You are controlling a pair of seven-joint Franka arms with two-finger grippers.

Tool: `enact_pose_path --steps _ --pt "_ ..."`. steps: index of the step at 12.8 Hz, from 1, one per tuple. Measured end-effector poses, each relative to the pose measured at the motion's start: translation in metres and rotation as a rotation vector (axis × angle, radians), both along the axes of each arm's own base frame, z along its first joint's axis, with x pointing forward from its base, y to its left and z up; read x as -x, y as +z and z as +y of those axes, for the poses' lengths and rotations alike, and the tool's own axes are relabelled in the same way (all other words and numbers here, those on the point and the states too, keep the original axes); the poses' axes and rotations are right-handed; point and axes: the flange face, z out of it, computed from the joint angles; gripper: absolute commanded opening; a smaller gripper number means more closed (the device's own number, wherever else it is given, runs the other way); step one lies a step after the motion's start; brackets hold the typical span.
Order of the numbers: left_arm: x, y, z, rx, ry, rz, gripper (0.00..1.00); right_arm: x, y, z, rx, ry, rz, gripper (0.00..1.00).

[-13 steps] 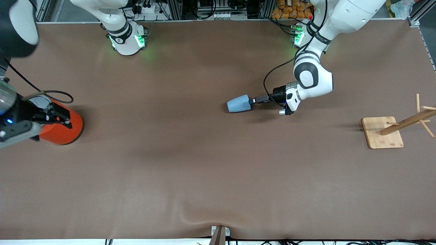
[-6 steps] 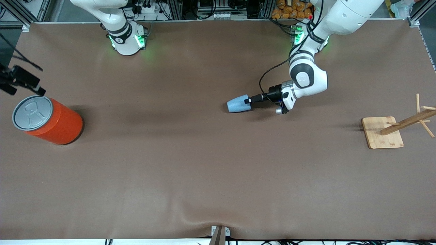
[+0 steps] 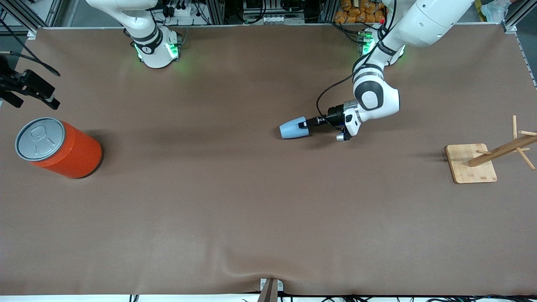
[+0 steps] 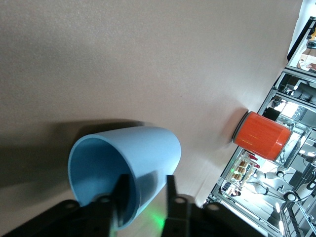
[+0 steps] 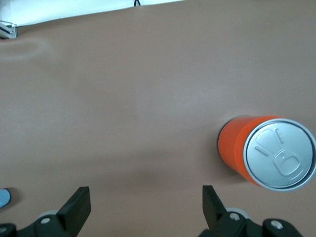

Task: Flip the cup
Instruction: 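Carry the sideways cup toward the wooden stand with the left gripper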

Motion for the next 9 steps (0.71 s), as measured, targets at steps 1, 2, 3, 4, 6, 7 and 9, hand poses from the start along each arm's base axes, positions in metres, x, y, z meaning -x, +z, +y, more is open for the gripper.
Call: enact_pose_path --steps 1,2,3,4,6,7,9 --pt "-0.003 0.002 -0.001 0.003 0.003 -0.006 0.0 -0.003 0.004 0.0 0.002 0.0 -0.009 1.0" --pt "-0.011 0.008 -0.004 0.018 0.009 -0.023 0.0 -0.004 0.008 0.0 0.003 0.0 -0.018 1.0" --pt "-0.02 0.015 -0.005 0.02 0.017 -0.045 0.0 -0.006 0.012 0.0 0.003 0.0 -0.025 1.0" --pt "-0.032 0.024 -0.005 0.022 0.028 -0.072 0.0 -0.007 0.015 -0.001 0.003 0.0 -0.024 1.0" --pt "-0.062 0.049 -0.007 0.037 0.06 -0.135 0.0 -0.011 0.014 -0.001 0.003 -0.001 -0.019 1.0" --pt "-0.077 0.062 -0.005 0.033 0.078 -0.171 0.0 -0.014 0.014 -0.001 0.004 0.0 -0.017 1.0" --pt "-0.108 0.082 0.013 0.013 0.089 -0.245 0.0 -0.016 0.012 0.0 0.004 0.001 -0.009 1.0"
